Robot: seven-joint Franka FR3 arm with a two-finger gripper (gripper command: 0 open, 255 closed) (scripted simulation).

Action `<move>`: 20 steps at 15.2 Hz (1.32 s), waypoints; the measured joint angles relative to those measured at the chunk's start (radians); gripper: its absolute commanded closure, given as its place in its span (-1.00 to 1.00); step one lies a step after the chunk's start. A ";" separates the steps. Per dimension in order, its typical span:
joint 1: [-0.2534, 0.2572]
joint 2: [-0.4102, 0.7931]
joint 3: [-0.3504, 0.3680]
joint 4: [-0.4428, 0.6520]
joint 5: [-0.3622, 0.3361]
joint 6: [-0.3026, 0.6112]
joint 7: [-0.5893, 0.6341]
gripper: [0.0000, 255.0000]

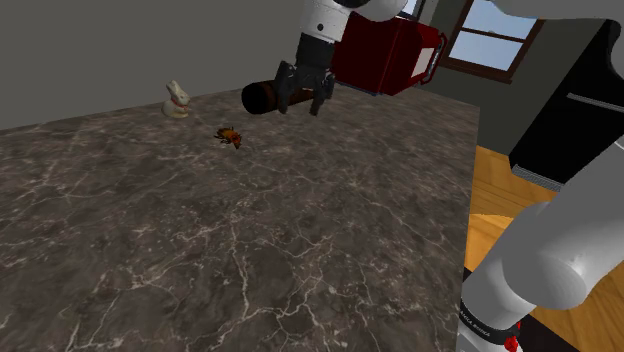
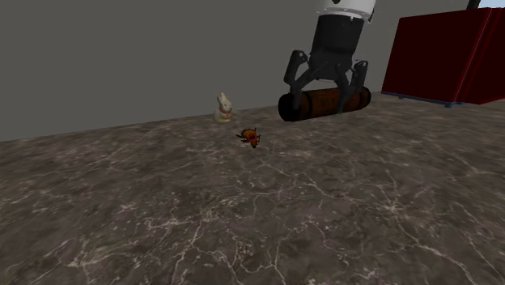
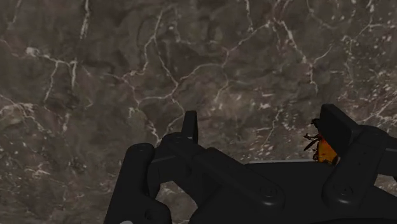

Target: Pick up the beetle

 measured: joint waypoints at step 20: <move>0.123 0.570 0.060 0.517 -0.122 0.006 0.213 -1.00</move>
